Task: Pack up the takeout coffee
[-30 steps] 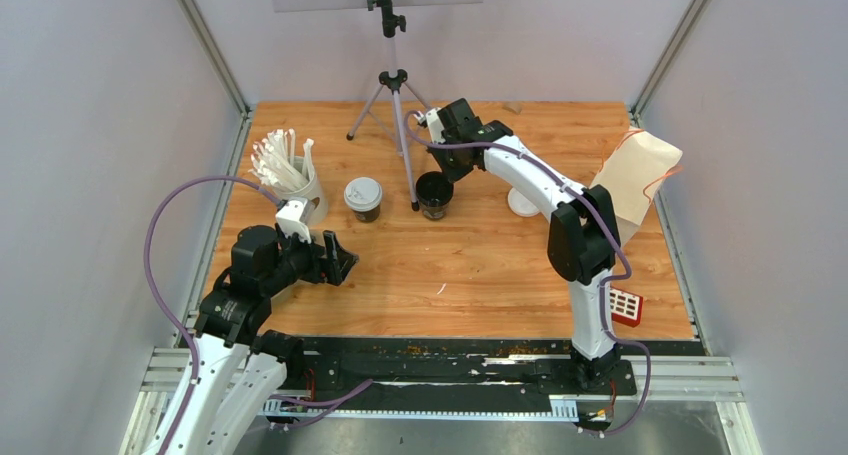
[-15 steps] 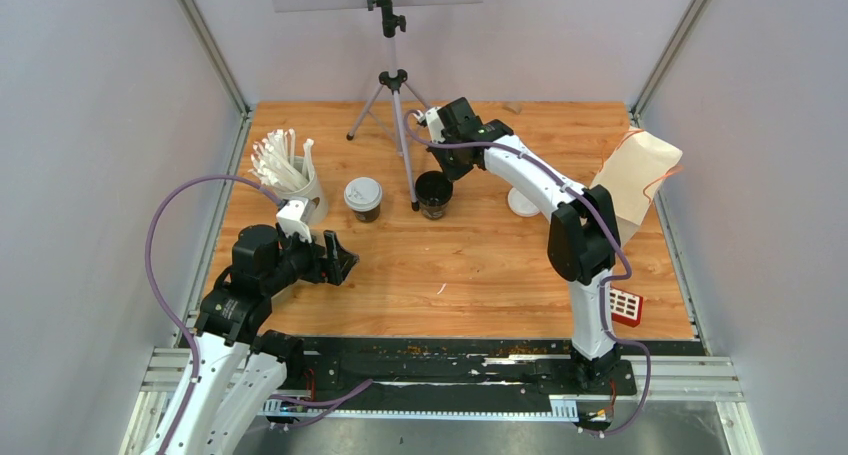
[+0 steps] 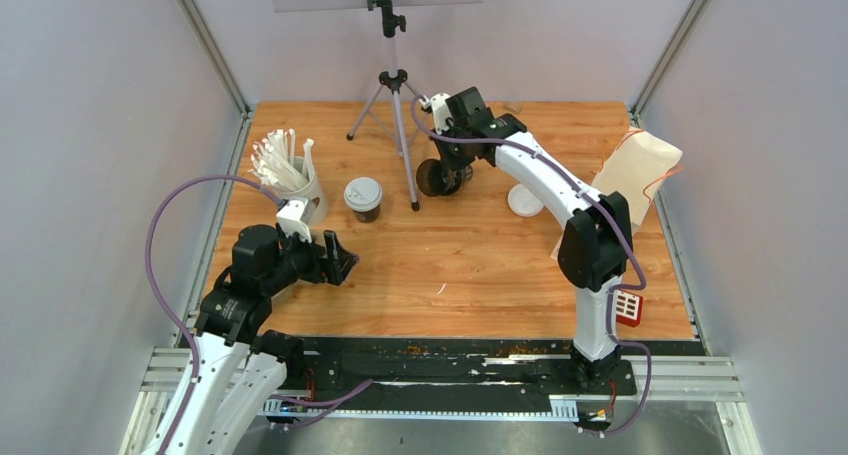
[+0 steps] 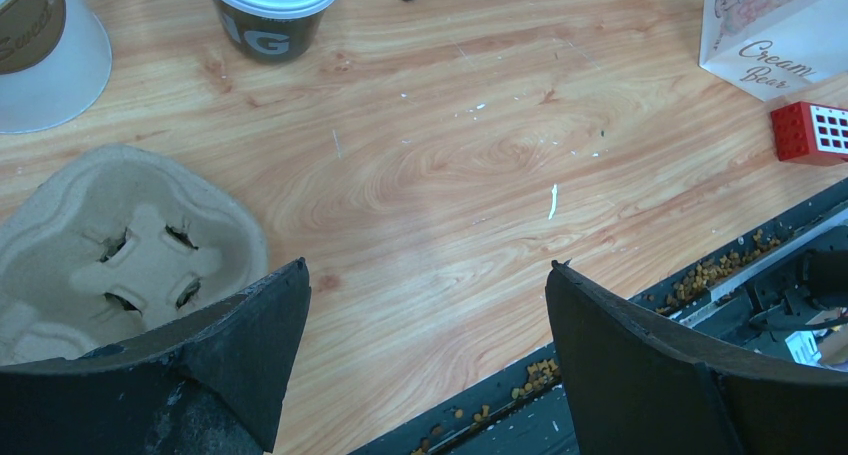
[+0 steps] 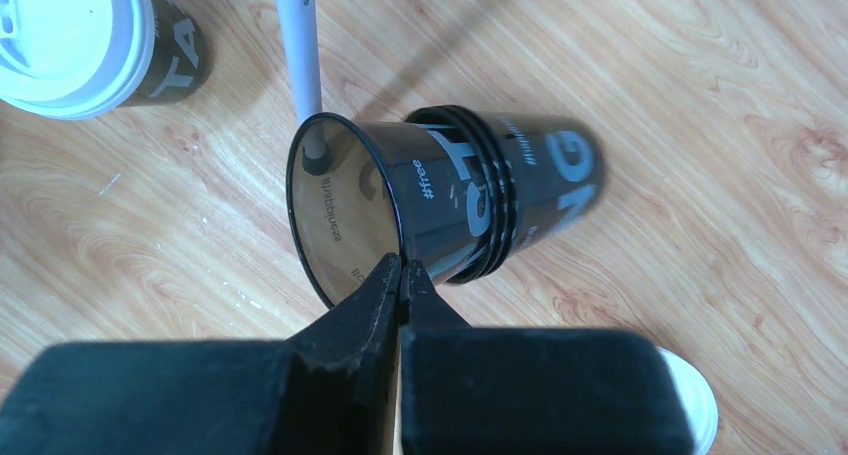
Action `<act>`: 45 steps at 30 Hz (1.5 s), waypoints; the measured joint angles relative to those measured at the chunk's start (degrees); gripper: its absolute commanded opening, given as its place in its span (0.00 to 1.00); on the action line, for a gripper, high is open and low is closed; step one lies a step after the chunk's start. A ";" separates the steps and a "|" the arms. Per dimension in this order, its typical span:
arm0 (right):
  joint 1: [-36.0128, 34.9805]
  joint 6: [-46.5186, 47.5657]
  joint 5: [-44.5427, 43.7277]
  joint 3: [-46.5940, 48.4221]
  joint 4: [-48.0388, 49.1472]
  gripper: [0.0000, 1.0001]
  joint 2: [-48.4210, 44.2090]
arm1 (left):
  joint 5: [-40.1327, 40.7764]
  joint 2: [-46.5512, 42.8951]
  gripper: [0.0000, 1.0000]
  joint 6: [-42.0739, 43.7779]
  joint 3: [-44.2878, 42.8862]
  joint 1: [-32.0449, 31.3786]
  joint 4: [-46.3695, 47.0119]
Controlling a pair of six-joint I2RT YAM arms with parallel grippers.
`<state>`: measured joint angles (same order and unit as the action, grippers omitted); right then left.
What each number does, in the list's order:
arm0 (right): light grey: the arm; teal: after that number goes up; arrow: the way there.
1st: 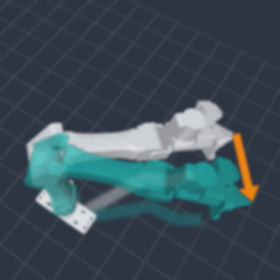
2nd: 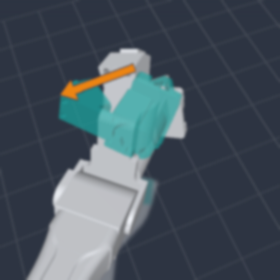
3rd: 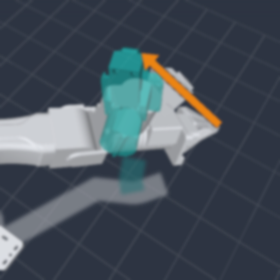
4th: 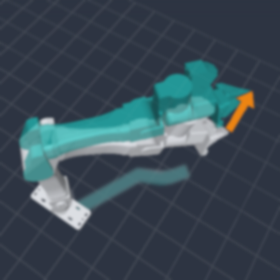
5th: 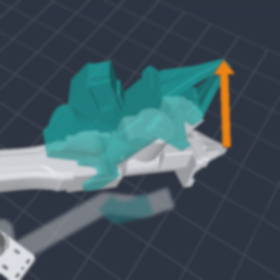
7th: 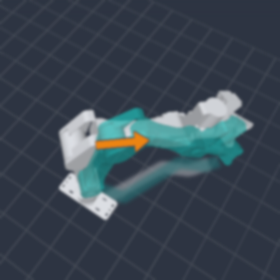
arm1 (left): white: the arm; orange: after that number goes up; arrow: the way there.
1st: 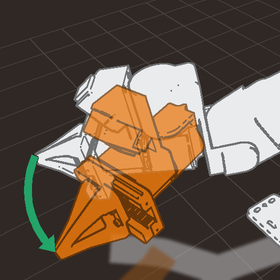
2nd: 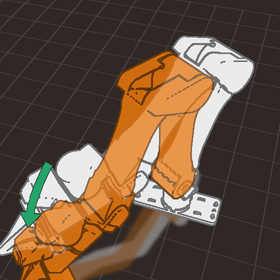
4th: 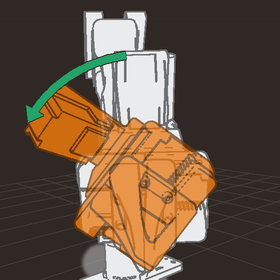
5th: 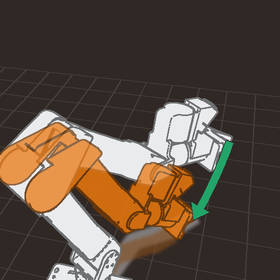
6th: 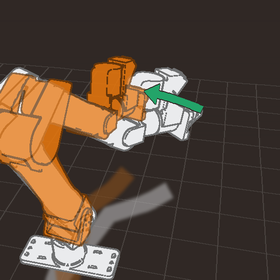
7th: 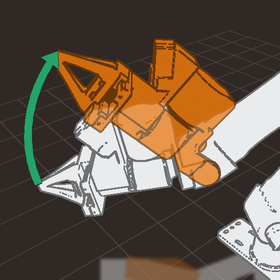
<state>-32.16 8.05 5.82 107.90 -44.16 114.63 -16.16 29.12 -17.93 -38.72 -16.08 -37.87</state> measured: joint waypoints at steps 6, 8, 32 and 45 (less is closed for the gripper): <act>1.20 -0.74 1.55 0.00 0.63 0.00 -0.37 | 0.00 0.02 0.94 -0.02 0.00 0.00 0.04; 1.73 -0.92 1.95 0.00 0.76 0.00 -0.37 | 0.00 0.22 0.94 -0.13 0.00 0.00 0.13; -1.53 -14.69 21.03 -27.21 5.31 0.00 -18.47 | -2.71 8.76 0.93 -1.18 0.00 0.00 1.49; -4.57 -16.46 20.35 -34.27 5.01 0.55 -21.00 | -3.67 9.09 0.93 -0.07 0.00 0.00 1.29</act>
<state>-36.73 -8.40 26.17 73.63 -39.16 93.62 -19.84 38.22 -18.00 -38.72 -16.08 -36.58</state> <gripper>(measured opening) 0.426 0.928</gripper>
